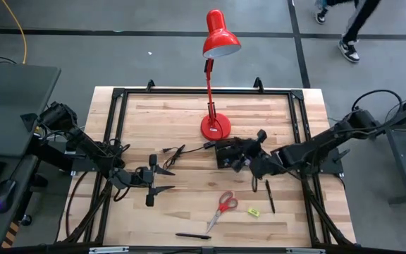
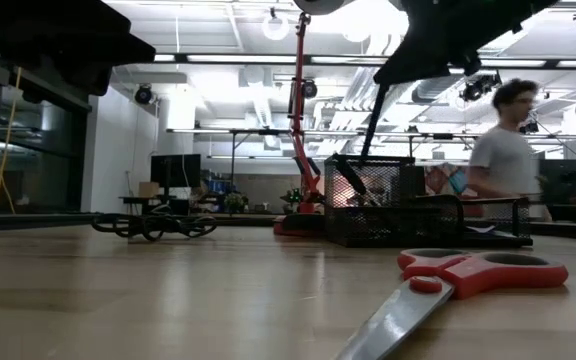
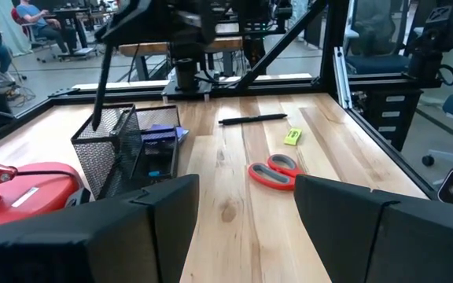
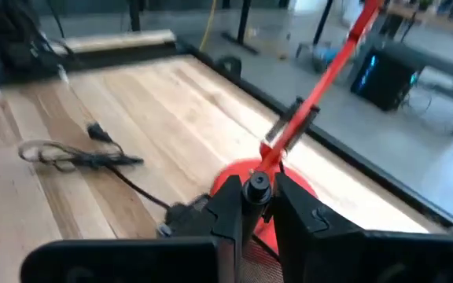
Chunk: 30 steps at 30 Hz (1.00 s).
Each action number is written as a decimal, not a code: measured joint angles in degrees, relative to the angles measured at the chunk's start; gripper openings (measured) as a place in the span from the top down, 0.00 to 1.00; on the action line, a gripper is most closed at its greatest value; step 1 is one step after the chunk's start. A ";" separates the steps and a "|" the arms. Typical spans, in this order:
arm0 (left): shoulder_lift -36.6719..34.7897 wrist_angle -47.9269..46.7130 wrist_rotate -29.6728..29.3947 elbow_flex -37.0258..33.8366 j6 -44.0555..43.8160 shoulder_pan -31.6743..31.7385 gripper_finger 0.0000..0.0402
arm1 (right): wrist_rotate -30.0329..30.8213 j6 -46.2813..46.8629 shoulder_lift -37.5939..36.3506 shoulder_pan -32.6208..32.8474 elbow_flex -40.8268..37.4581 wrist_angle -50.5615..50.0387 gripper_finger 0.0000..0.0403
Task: Pick and place office supplies into organizer
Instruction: Put the black pen into the desk organizer
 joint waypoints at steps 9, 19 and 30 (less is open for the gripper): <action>0.01 -0.15 0.21 0.00 -0.02 -0.01 0.50 | -10.60 6.84 0.43 -6.50 2.70 -12.34 0.93; 0.00 -0.20 0.22 0.00 -0.02 0.01 0.50 | -17.67 5.97 7.12 -9.89 2.02 -10.20 0.86; 0.01 -1.20 0.22 0.00 -0.04 0.01 0.50 | -13.11 -1.34 6.31 -6.12 2.04 -0.82 0.48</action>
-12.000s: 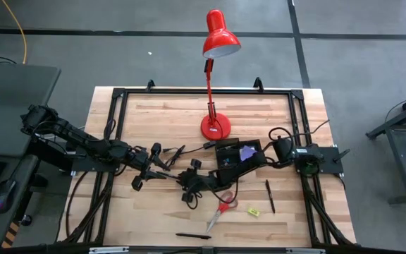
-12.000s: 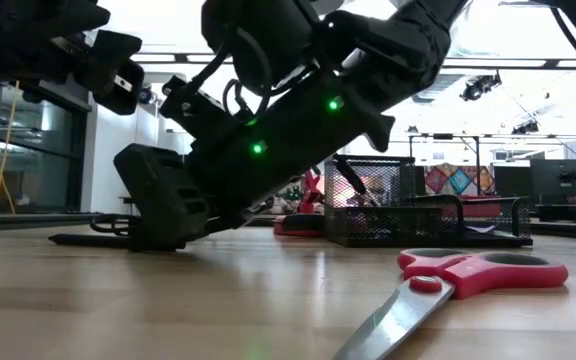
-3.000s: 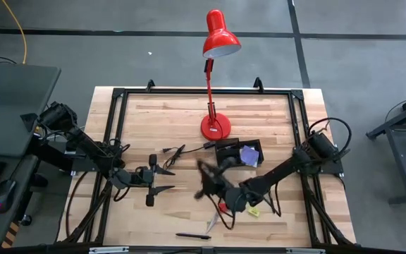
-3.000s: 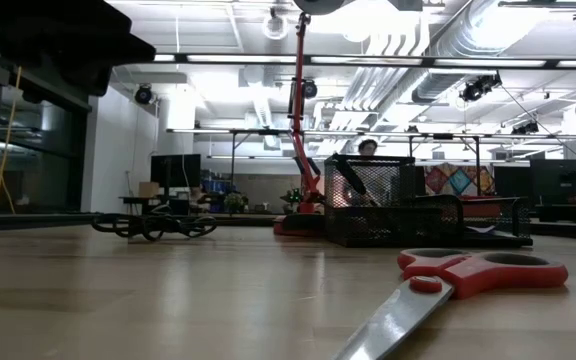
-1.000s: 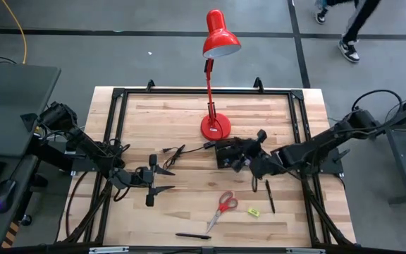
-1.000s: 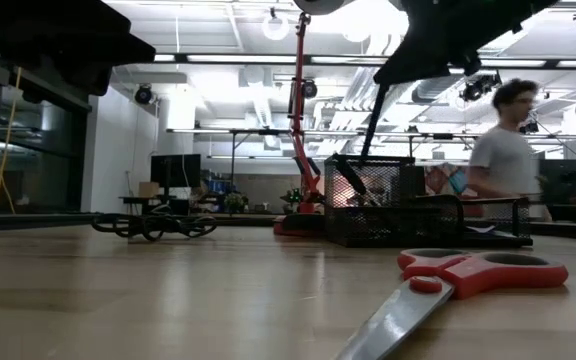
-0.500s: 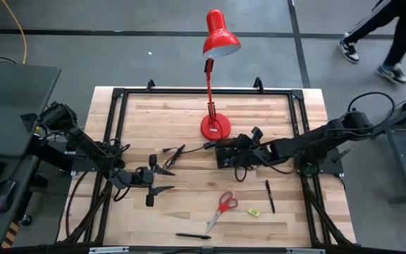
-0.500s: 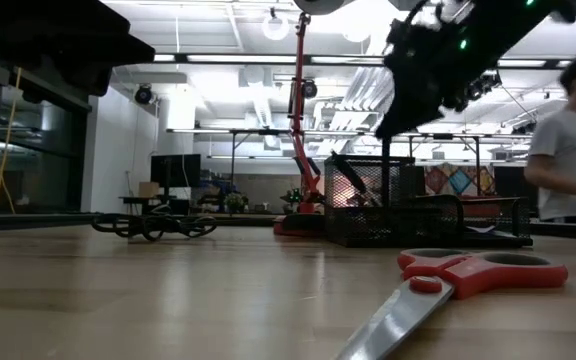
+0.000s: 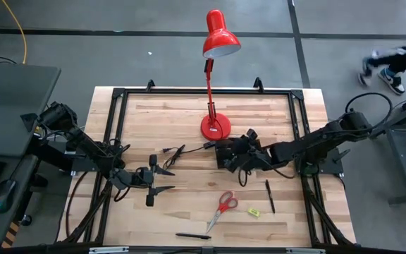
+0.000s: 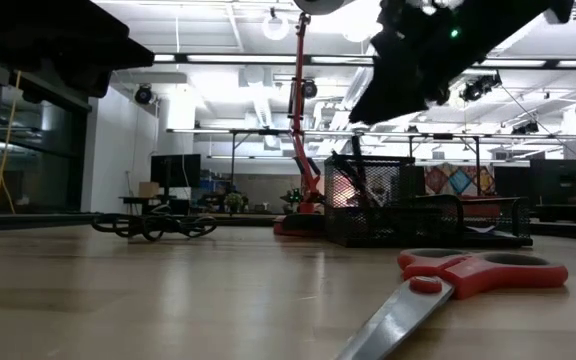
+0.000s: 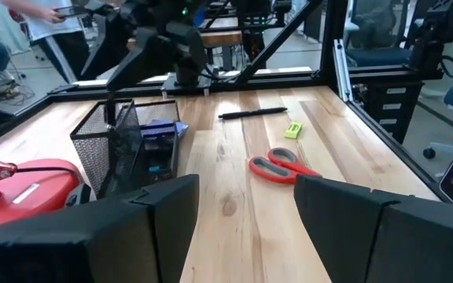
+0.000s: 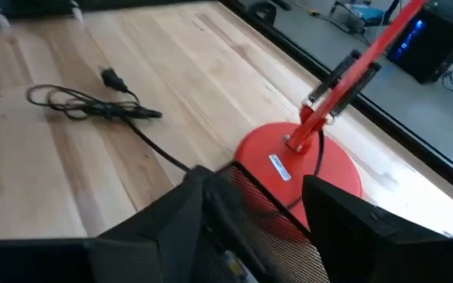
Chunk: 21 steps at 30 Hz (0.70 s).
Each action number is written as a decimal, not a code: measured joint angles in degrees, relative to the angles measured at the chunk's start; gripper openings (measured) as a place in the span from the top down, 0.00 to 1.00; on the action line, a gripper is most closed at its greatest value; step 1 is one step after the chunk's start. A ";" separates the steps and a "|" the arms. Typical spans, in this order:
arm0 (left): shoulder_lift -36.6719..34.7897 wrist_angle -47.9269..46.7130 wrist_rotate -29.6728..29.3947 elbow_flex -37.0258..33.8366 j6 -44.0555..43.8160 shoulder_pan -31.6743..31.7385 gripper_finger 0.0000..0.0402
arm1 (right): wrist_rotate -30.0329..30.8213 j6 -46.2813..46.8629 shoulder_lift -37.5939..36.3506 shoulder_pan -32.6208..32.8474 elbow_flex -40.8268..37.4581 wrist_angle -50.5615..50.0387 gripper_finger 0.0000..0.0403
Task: Pick and place office supplies into organizer
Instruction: Put the black pen into the desk organizer
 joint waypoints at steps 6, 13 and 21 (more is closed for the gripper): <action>0.00 -0.14 0.02 0.00 -0.04 -0.01 0.50 | 2.48 -1.15 -0.61 3.71 0.00 1.40 0.46; 0.00 -0.47 8.45 0.00 -3.40 0.02 0.50 | 4.90 -1.48 -0.59 9.18 0.00 6.02 0.46; 2.94 -2.22 17.42 0.44 -10.07 -1.28 0.50 | 7.25 0.53 -0.59 16.27 0.00 8.50 0.45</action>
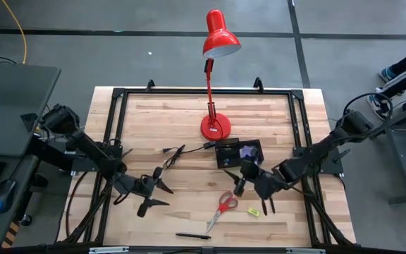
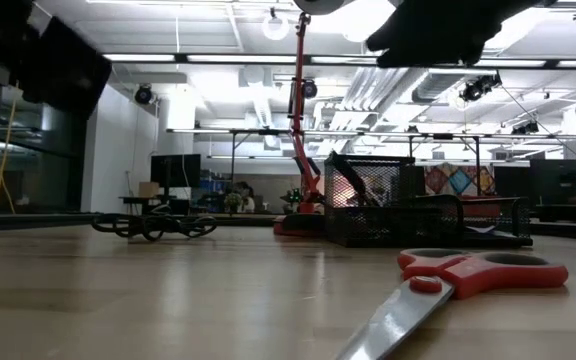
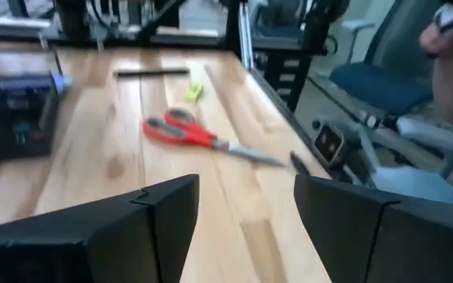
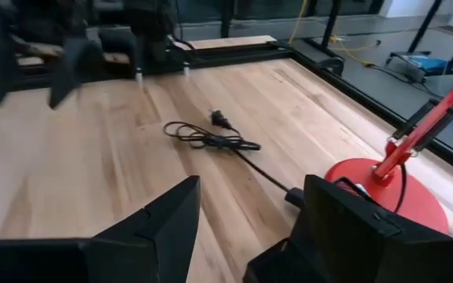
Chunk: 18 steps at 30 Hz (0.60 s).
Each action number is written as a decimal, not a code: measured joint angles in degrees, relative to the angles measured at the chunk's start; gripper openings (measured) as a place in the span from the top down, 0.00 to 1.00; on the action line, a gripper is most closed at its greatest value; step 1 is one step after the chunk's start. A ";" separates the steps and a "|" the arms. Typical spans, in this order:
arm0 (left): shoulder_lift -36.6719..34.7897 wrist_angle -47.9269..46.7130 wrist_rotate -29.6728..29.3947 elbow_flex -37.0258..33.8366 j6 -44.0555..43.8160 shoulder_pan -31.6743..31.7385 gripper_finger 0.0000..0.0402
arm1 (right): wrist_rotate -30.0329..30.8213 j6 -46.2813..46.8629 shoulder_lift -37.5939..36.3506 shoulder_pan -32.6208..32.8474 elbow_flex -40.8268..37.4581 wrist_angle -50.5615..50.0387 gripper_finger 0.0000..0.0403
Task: Pick and place office supplies into organizer
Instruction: Put the black pen into the desk organizer
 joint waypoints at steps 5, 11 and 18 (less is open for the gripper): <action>8.60 5.92 -2.35 0.00 -5.26 -0.03 0.50 | 1.83 1.01 0.00 2.57 0.00 0.07 0.45; 20.40 10.24 -1.40 4.72 -7.63 -1.39 0.50 | 3.97 2.63 0.02 4.47 0.00 -1.75 0.45; 27.62 7.65 0.97 14.92 -6.52 -6.90 0.50 | 4.70 7.61 0.04 4.49 0.00 -6.66 0.45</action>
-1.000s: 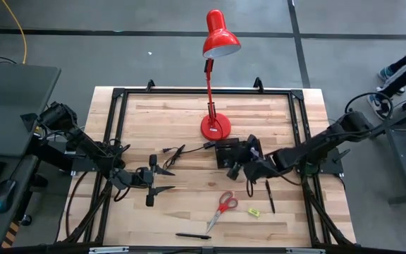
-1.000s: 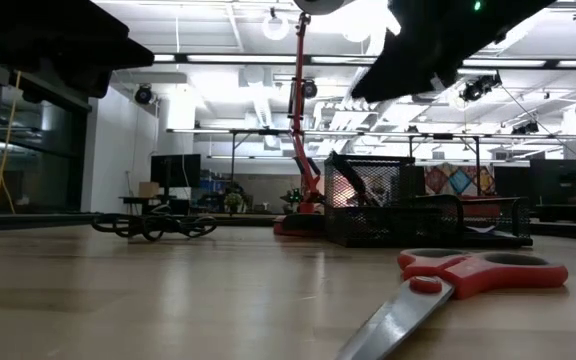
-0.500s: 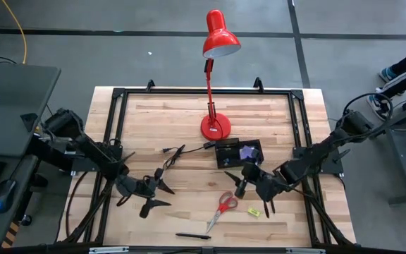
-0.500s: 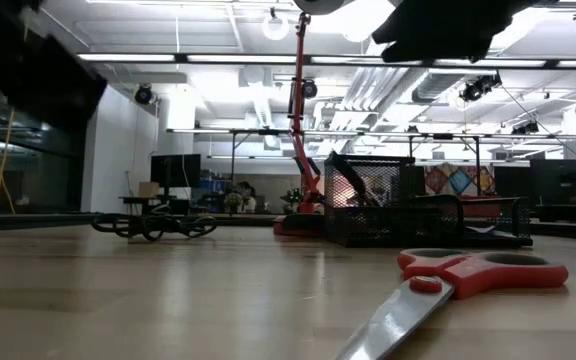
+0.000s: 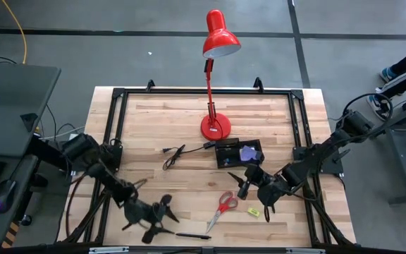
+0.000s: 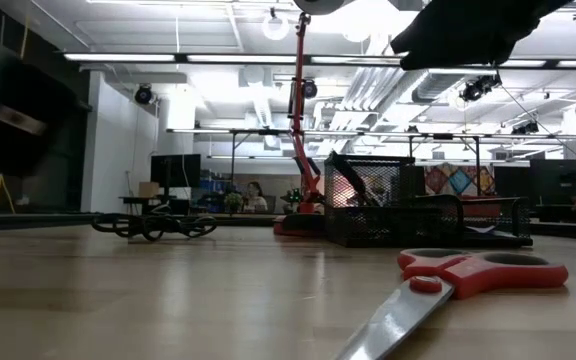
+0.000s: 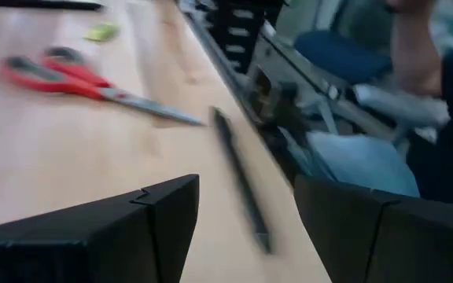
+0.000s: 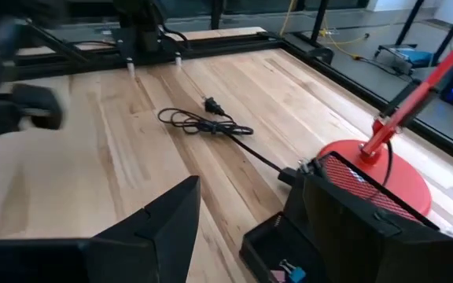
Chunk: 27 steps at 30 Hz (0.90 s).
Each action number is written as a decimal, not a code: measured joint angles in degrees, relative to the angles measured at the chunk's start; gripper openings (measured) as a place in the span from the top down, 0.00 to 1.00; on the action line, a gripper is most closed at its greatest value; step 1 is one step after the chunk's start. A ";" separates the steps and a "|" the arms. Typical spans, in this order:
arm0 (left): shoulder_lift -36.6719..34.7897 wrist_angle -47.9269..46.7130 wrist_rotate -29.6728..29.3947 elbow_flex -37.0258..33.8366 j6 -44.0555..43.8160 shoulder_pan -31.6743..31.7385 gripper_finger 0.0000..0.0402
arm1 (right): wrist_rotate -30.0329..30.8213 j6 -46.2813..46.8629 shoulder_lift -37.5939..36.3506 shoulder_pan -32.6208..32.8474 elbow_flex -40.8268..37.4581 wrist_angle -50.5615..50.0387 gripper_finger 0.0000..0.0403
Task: Pick and place office supplies into organizer
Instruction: Put the black pen into the desk organizer
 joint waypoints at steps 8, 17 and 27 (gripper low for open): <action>3.48 -15.22 -11.94 9.59 -2.65 -2.82 0.50 | 0.62 1.07 0.02 -0.03 0.00 -0.40 0.45; 5.73 -16.38 -9.05 12.91 -5.07 -2.75 0.50 | -0.14 2.03 0.02 -0.01 -0.01 -1.52 0.45; 10.73 -18.14 -9.13 15.34 -8.85 -3.18 0.50 | -0.40 3.48 0.02 0.00 -0.02 -1.85 0.45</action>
